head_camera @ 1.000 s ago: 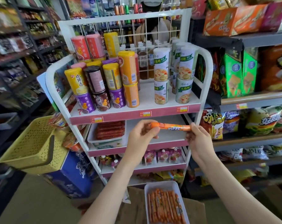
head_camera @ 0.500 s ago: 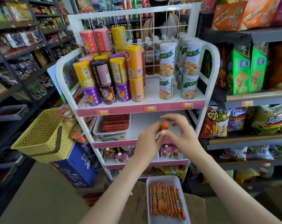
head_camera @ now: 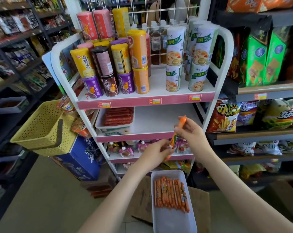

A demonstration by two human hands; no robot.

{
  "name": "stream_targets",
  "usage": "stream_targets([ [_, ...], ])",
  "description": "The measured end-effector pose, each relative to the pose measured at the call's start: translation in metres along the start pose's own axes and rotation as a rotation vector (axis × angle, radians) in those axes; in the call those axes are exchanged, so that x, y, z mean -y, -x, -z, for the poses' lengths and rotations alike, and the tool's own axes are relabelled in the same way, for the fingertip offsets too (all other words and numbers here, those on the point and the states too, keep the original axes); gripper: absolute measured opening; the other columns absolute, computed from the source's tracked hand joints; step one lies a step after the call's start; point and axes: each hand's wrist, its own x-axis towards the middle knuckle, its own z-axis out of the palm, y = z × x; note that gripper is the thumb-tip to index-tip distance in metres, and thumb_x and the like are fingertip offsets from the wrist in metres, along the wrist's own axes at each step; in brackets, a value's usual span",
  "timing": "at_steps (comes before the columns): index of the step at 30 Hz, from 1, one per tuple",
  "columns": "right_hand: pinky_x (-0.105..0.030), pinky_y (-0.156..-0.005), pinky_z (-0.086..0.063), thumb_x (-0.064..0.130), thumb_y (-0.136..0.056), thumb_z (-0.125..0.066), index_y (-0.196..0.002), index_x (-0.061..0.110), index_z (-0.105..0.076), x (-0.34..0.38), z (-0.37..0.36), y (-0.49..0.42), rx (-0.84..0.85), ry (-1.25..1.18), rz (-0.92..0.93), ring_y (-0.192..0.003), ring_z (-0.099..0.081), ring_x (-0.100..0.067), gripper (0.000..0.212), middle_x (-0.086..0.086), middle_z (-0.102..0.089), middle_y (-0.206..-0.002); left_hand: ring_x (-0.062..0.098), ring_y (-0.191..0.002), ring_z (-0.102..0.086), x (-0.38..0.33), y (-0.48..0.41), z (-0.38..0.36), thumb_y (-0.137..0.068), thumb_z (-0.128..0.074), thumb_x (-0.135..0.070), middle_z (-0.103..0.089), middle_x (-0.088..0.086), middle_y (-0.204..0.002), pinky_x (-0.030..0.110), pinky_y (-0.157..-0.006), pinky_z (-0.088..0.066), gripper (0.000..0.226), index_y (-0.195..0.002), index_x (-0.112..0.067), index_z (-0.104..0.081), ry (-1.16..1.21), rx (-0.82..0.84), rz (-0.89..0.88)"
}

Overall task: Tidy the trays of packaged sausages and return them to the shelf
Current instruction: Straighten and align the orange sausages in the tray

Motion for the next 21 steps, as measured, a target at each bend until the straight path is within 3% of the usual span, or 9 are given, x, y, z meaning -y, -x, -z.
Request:
stream_targets([
  [3,-0.036,-0.090,-0.054,0.015,-0.087,-0.068,-0.120,0.023,-0.049,-0.029,-0.003,-0.003,0.224,0.271,-0.094,-0.099,-0.063,-0.013,0.039,-0.001,-0.061,-0.115,0.014,-0.086,-0.062,0.012,-0.002,-0.014,-0.095,-0.053,-0.030,-0.064,0.000,-0.102,0.027,-0.074,-0.051,0.028,-0.120,-0.017,-0.056,0.031,0.018,0.064],
  [5,-0.032,-0.087,-0.054,0.012,-0.088,-0.066,-0.142,0.024,-0.034,-0.052,-0.006,-0.002,0.261,0.319,-0.163,-0.097,-0.061,-0.009,0.064,0.003,-0.054,-0.125,0.019,-0.081,-0.065,0.024,-0.005,-0.023,-0.095,-0.054,-0.031,-0.067,0.004,-0.098,0.038,-0.077,-0.055,0.025,-0.112,-0.014,-0.058,0.057,0.032,0.151],
  [7,-0.030,-0.086,-0.053,0.009,-0.087,-0.067,-0.149,0.025,-0.024,-0.077,-0.008,0.000,0.268,0.330,-0.249,-0.094,-0.061,-0.008,0.077,0.002,-0.052,-0.125,0.023,-0.081,-0.067,0.042,-0.009,-0.033,-0.094,-0.056,-0.033,-0.068,0.006,-0.099,0.044,-0.078,-0.055,0.021,-0.105,-0.016,-0.056,0.049,0.075,0.253],
  [10,-0.013,-0.076,-0.048,0.008,-0.088,-0.065,-0.149,0.023,-0.024,-0.128,-0.005,0.008,0.267,0.339,-0.359,-0.093,-0.058,-0.001,0.075,-0.001,-0.057,-0.124,0.025,-0.085,-0.066,0.075,-0.013,-0.056,-0.091,-0.059,-0.039,-0.067,0.007,-0.094,0.041,-0.077,-0.055,0.019,-0.094,-0.020,-0.055,-0.012,0.105,0.352],
  [12,-0.008,-0.071,-0.045,0.007,-0.092,-0.060,-0.149,0.019,-0.026,-0.168,-0.004,0.017,0.240,0.384,-0.412,-0.092,-0.056,-0.003,0.067,-0.004,-0.058,-0.122,0.028,-0.081,-0.066,0.107,-0.015,-0.078,-0.093,-0.055,-0.038,-0.067,0.010,-0.082,0.032,-0.064,-0.047,0.024,-0.079,-0.019,-0.050,-0.124,0.122,0.409],
  [15,-0.027,-0.089,-0.042,0.020,-0.091,-0.062,-0.149,0.017,-0.025,-0.248,0.005,0.030,0.185,0.535,-0.434,-0.113,-0.053,-0.025,0.069,-0.008,-0.049,-0.135,0.029,-0.068,-0.062,0.165,-0.018,-0.119,-0.095,-0.050,-0.033,-0.053,0.001,-0.058,0.032,-0.049,-0.038,0.033,-0.065,-0.019,-0.045,-0.210,0.079,0.533],
  [17,-0.043,-0.107,-0.029,0.032,-0.090,-0.062,-0.152,0.019,-0.018,-0.307,0.013,0.040,0.183,0.676,-0.489,-0.134,-0.034,-0.034,0.077,-0.006,-0.034,-0.150,0.024,-0.061,-0.058,0.203,-0.024,-0.149,-0.095,-0.049,-0.024,-0.054,0.001,-0.063,0.031,-0.046,-0.041,0.025,-0.071,-0.017,-0.050,-0.174,0.056,0.648],
  [19,-0.050,-0.111,-0.022,0.029,-0.091,-0.061,-0.153,0.018,-0.012,-0.359,0.020,0.048,0.139,0.803,-0.533,-0.140,-0.022,-0.035,0.080,-0.007,-0.023,-0.156,0.019,-0.063,-0.054,0.234,-0.033,-0.176,-0.096,-0.047,-0.019,-0.053,0.001,-0.072,0.027,-0.044,-0.032,0.016,-0.082,-0.012,-0.050,-0.204,0.059,0.715],
  [21,-0.052,-0.112,-0.021,0.022,-0.088,-0.065,-0.152,0.012,-0.013,-0.397,0.023,0.057,0.094,0.860,-0.524,-0.142,-0.020,-0.036,0.083,-0.012,-0.022,-0.156,0.022,-0.069,-0.055,0.258,-0.042,-0.202,-0.098,-0.047,-0.024,-0.050,0.002,-0.074,0.029,-0.051,-0.032,0.016,-0.088,-0.012,-0.048,-0.234,0.058,0.719],
])
